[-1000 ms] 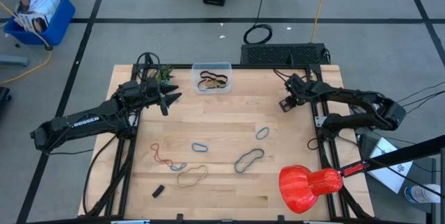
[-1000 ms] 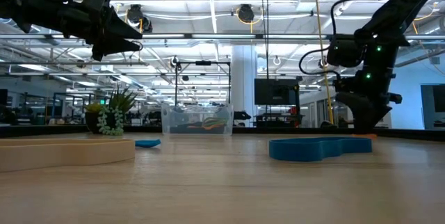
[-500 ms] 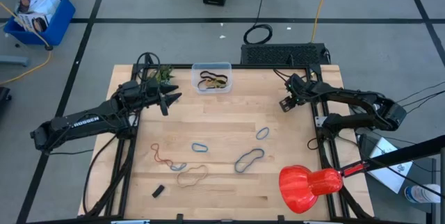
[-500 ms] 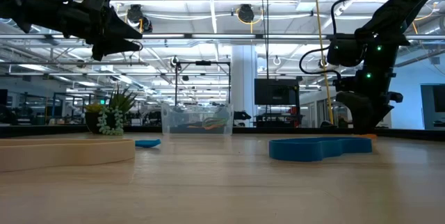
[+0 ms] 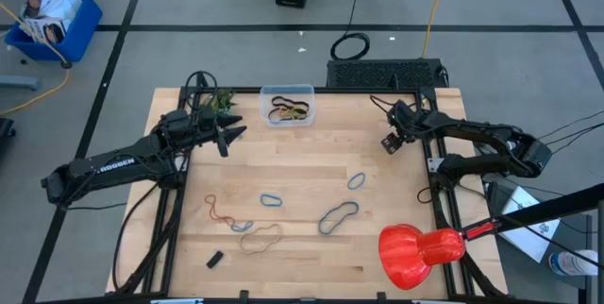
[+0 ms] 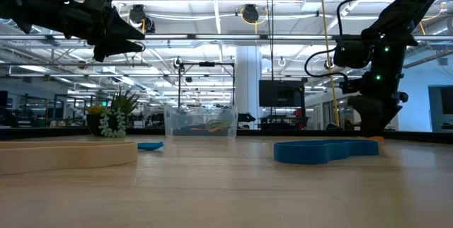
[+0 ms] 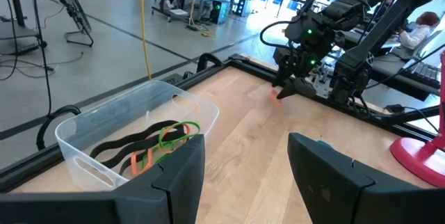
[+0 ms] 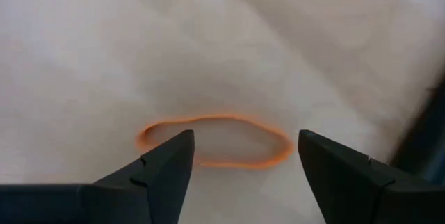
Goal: Pick and place rubber bands into bin
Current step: Put the orange rubber band into the transparent bin
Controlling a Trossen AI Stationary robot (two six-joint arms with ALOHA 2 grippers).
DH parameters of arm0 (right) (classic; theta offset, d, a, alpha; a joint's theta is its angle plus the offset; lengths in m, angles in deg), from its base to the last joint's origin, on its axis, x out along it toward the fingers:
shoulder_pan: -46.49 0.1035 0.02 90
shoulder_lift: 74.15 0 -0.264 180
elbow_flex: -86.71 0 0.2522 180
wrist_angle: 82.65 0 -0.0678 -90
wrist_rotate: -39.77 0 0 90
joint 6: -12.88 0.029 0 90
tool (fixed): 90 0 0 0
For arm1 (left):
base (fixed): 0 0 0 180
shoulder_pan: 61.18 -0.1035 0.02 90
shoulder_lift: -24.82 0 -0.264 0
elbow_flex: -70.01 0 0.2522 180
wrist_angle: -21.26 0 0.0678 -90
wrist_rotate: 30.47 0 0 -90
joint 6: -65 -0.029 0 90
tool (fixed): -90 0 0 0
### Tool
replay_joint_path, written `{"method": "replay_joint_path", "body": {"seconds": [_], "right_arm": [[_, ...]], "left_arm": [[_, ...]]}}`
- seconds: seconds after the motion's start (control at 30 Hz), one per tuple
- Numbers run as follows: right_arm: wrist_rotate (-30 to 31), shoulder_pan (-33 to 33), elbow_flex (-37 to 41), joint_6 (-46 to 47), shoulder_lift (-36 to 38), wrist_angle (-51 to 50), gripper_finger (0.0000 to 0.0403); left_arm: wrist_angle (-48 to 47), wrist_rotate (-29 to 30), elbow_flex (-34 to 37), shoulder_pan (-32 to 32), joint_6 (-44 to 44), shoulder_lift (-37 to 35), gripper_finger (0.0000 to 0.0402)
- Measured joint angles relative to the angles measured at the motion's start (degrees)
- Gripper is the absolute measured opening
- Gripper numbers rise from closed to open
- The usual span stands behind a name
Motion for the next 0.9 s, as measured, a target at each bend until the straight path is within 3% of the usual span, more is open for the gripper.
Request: {"method": "replay_joint_path", "body": {"seconds": [0.13, 0.53, 0.9], "right_arm": [[4.0, 0.0, 1.1, 4.1, 0.0, 0.2, 0.025], [3.0, -0.1, 4.8, 8.4, 0.3, 5.5, 0.0239], [-1.0, -0.2, 7.8, 14.2, 0.2, 7.4, 0.0154]], "left_arm": [[0.0, 0.0, 0.0, 0.0, -0.4, 0.0, 0.0214], [0.0, 0.0, 0.0, 0.0, -0.4, 0.0, 0.0214], [0.0, 0.0, 0.0, 0.0, -0.4, 0.0, 0.0214]]}}
